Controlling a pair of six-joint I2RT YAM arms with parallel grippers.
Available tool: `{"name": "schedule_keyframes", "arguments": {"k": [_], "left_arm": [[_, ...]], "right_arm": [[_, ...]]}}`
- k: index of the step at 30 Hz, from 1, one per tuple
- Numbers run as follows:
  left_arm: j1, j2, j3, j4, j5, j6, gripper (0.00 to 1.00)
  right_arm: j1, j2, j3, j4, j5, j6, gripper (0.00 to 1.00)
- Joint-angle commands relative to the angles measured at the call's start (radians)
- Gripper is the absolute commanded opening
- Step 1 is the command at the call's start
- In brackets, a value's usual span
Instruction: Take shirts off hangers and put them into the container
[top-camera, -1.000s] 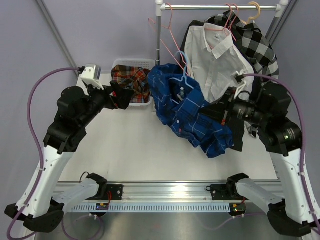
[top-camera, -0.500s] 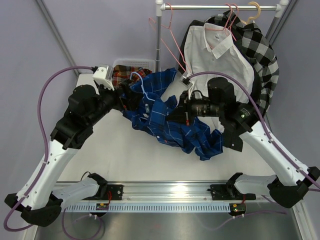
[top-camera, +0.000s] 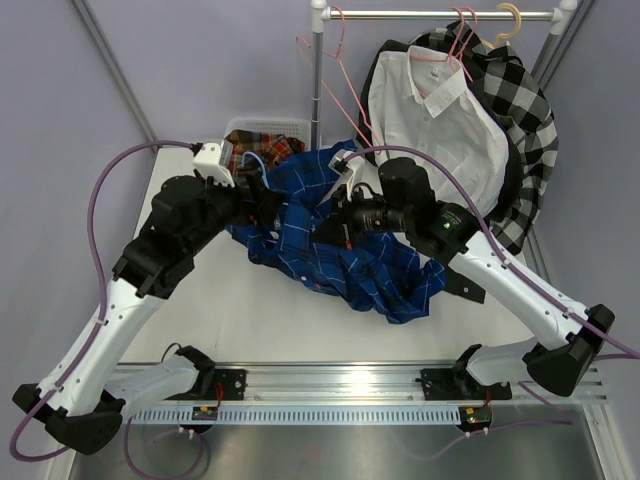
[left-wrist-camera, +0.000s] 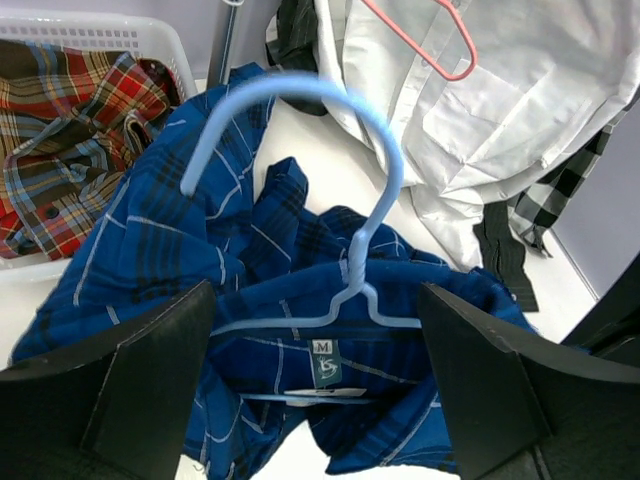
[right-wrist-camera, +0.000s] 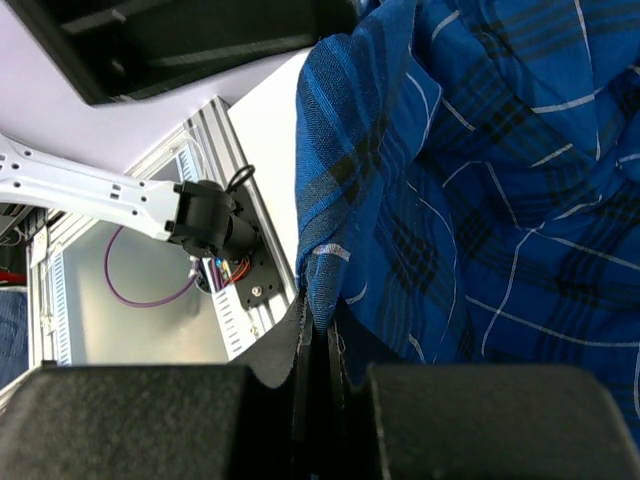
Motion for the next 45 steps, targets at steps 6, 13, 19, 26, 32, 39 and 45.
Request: {"name": "schedule_keyframes", "arguments": {"k": [6, 13, 19, 26, 32, 39, 45], "left_arm": [[-0.002, 0.006, -0.031, 0.103, -0.001, -0.064, 0.71], [-0.002, 0.004, -0.038, 0.149, -0.008, -0.082, 0.62], [-0.002, 0.010, -0.045, 0.154, -0.005, -0.093, 0.51], [-0.002, 0.007, -0.062, 0.152, -0.015, -0.098, 0.23], [-0.002, 0.004, -0.073, 0.152, -0.039, -0.085, 0.00], [-0.004, -0.008, -0.139, 0.200, -0.212, 0.007, 0.00], [-0.004, 0.036, -0.151, 0.212, -0.249, -0.010, 0.00]], "right_arm": [[0.017, 0.003, -0.003, 0.140, -0.006, 0.011, 0.00], [0.038, 0.009, -0.038, 0.156, -0.004, 0.011, 0.00], [0.046, 0.003, -0.061, 0.170, 0.004, 0.017, 0.00], [0.054, 0.008, -0.064, 0.170, 0.027, 0.017, 0.00], [0.063, 0.012, -0.058, 0.152, 0.059, 0.009, 0.09], [0.066, -0.063, -0.064, 0.074, 0.181, 0.014, 0.68], [0.068, -0.193, -0.087, 0.031, 0.372, 0.060, 0.86]]}}
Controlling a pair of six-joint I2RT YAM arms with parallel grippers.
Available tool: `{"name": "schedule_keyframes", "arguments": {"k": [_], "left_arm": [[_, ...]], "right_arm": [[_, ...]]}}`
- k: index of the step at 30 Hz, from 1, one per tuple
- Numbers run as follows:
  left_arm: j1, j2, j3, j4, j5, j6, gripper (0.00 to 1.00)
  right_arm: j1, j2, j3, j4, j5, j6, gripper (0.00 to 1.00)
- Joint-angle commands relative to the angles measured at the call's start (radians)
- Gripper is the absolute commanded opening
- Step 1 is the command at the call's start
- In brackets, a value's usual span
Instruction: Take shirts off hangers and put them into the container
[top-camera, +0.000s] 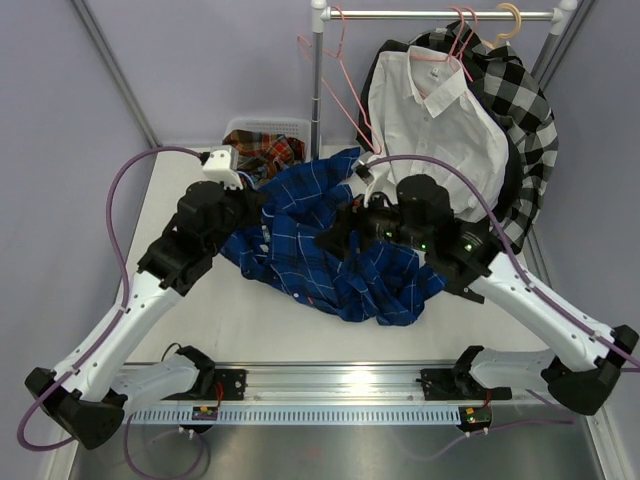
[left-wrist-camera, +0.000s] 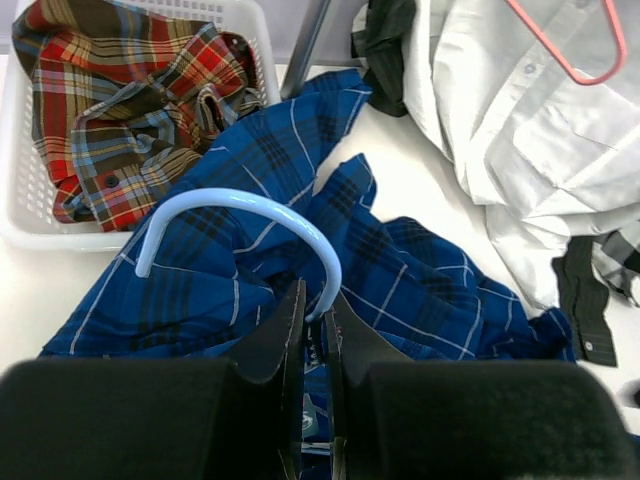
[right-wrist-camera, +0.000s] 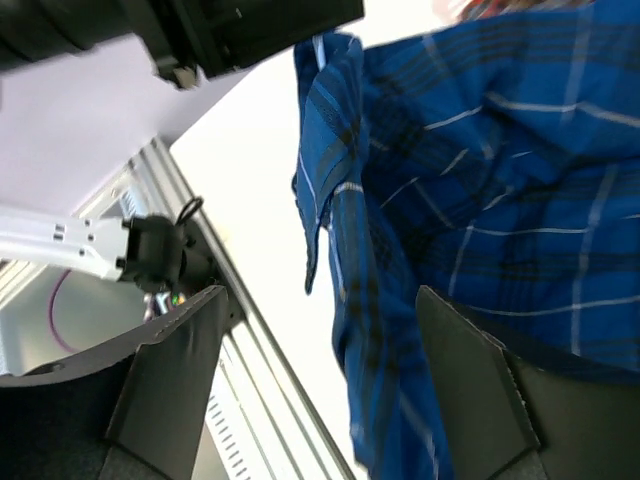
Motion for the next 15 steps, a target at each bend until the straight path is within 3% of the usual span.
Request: {"name": "schedule_keyframes", "arguments": {"k": [1, 8, 15], "left_arm": [[-0.003, 0.017, -0.004, 0.088, -0.071, 0.006, 0.00], [-0.005, 0.015, -0.012, 0.086, -0.101, -0.014, 0.00], [-0.005, 0.005, -0.015, 0.086, -0.098, -0.016, 0.00]], "right_arm": [[0.012, -0.111, -0.025, 0.001, 0.136, 0.044, 0.87], [0.057, -0.163, -0.136, 0.122, 0.084, 0.203, 0.82], [0.153, 0.019, -0.174, 0.259, 0.093, 0.297, 0.81]]}}
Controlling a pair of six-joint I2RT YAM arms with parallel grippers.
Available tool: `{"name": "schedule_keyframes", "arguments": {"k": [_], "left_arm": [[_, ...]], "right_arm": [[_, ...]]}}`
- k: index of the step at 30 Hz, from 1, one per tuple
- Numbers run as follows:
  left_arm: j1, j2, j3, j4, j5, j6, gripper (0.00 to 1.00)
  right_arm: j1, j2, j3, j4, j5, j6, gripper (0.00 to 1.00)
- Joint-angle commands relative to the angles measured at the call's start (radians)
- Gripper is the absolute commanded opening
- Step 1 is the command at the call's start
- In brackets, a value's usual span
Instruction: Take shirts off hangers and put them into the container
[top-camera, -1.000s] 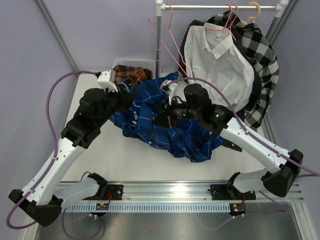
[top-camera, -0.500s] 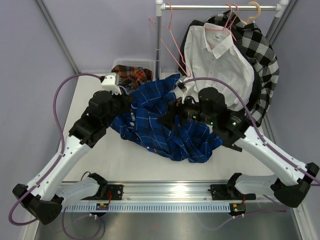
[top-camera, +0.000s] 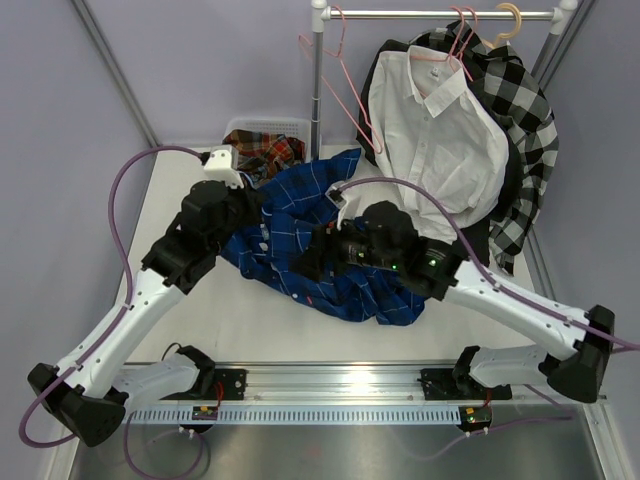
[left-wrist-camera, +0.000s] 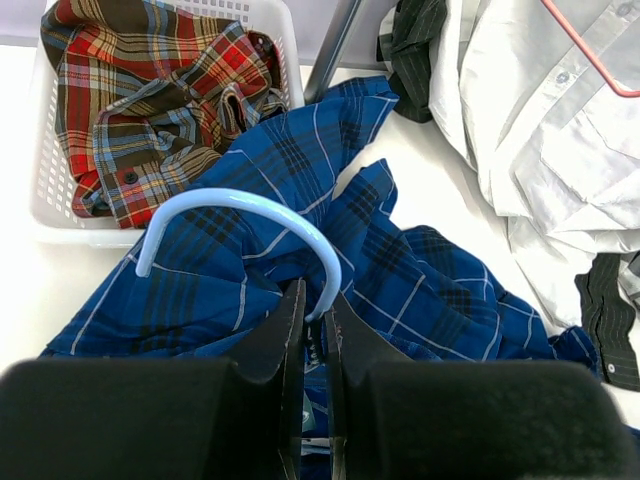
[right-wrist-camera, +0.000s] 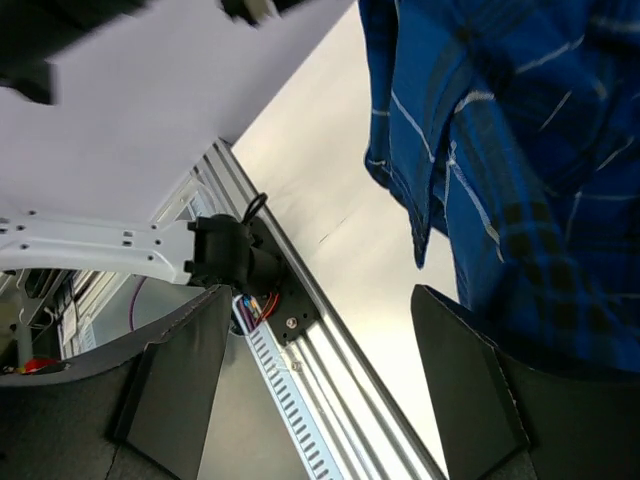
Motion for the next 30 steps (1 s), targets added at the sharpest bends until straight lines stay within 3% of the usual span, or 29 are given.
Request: {"name": "schedule_keyframes", "arguments": {"k": [1, 8, 19, 23, 30], "left_arm": [[-0.003, -0.024, -0.004, 0.068, -0.043, -0.005, 0.00], [-0.003, -0.041, -0.005, 0.066, -0.037, -0.004, 0.00], [-0.003, -0.062, -0.012, 0.066, -0.043, -0.010, 0.00], [-0.003, -0.070, -0.013, 0.066, -0.086, -0.002, 0.00], [-0.002, -0.078, -0.021, 0.066, -0.116, -0.008, 0.00]], "right_arm": [[0.027, 0.074, -0.037, 0.115, 0.032, 0.084, 0.81], [0.032, 0.189, -0.048, 0.225, 0.116, 0.127, 0.79], [0.053, 0.245, -0.016, 0.299, 0.259, 0.135, 0.63], [0.090, 0.219, -0.019, 0.204, 0.372, 0.161, 0.68], [0.156, 0.183, -0.082, 0.193, 0.574, 0.190, 0.71]]}}
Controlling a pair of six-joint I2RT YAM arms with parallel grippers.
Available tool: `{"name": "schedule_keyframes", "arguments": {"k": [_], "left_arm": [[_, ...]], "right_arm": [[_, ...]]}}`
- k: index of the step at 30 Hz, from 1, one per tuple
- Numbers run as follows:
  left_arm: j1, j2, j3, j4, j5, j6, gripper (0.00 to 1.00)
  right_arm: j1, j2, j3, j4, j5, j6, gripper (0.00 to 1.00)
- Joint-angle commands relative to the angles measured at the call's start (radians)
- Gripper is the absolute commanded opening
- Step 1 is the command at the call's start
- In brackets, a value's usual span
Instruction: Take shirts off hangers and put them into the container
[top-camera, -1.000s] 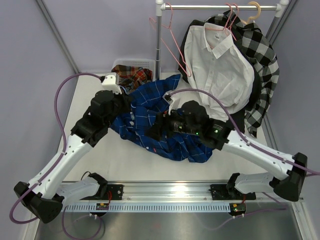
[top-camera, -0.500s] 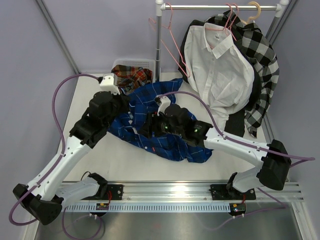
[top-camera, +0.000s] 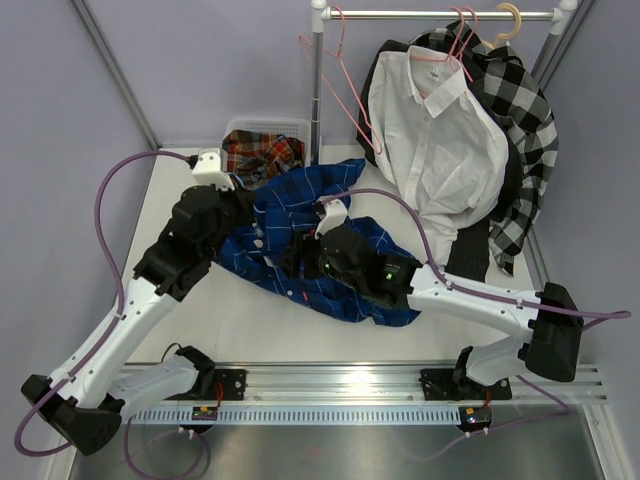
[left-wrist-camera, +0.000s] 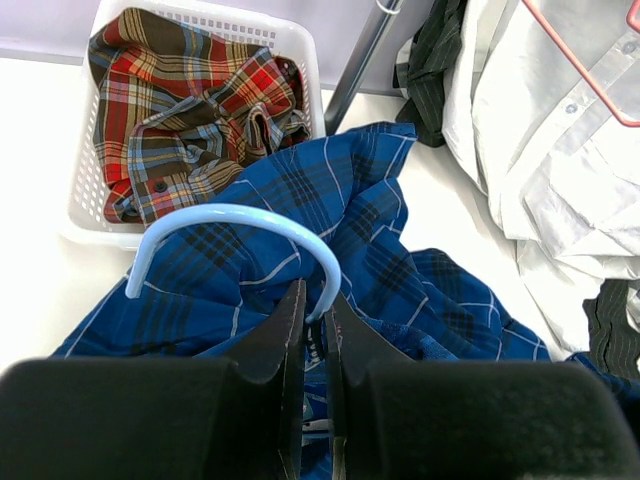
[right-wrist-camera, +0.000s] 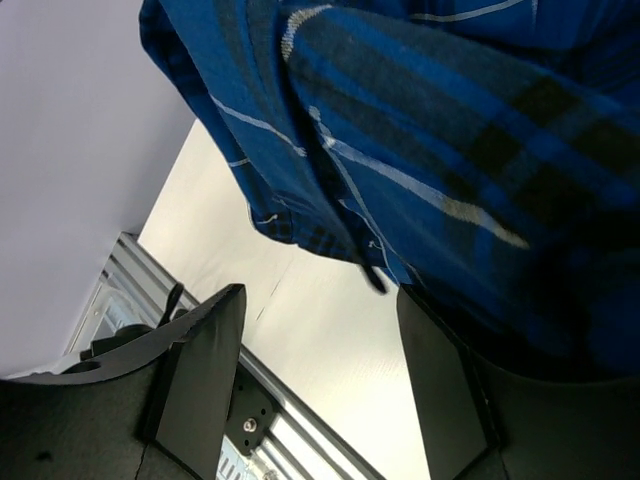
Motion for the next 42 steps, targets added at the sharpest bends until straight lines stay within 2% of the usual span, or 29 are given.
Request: {"name": "schedule_keyframes", "arguments": {"k": [1, 8, 19, 23, 24, 26, 29, 30, 35, 42], "left_arm": [[-0.003, -0.026, -0.006, 0.063, -0.055, -0.010, 0.00], [-0.001, -0.030, -0.008, 0.062, -0.070, -0.010, 0.00], [-0.001, -0.037, -0.009, 0.063, -0.056, -0.024, 0.00], [-0.001, -0.039, -0.009, 0.063, -0.055, -0.024, 0.00], [-0.003, -0.042, -0.009, 0.063, -0.055, -0.024, 0.00], [-0.001, -0.043, -0.011, 0.063, -0.056, -0.023, 0.00], [-0.003, -0.046, -0.011, 0.062, -0.056, -0.021, 0.00], [-0.001, -0.046, -0.011, 0.063, -0.058, -0.021, 0.00], [-0.001, -0.059, -0.005, 0.054, -0.101, 0.008, 0.00], [-0.001, -0.089, -0.002, 0.051, -0.135, 0.042, 0.00]], "right_arm": [[0.019, -0.030, -0.011, 0.005, 0.153, 0.038, 0.72], [0.033, -0.013, 0.014, -0.021, 0.249, 0.067, 0.74], [0.034, 0.068, 0.040, 0.151, 0.181, 0.004, 0.74], [0.033, 0.102, 0.075, 0.165, 0.173, -0.014, 0.70], [0.034, 0.103, 0.078, 0.169, 0.174, -0.021, 0.63], [0.034, 0.100, 0.081, 0.178, 0.185, -0.028, 0.57], [0.034, 0.077, 0.083, 0.163, 0.222, -0.044, 0.38], [0.034, 0.066, 0.081, 0.157, 0.233, -0.051, 0.27], [0.034, -0.038, 0.075, 0.041, 0.311, -0.062, 0.00], [0.025, -0.254, 0.043, -0.165, 0.432, -0.065, 0.00]]}}
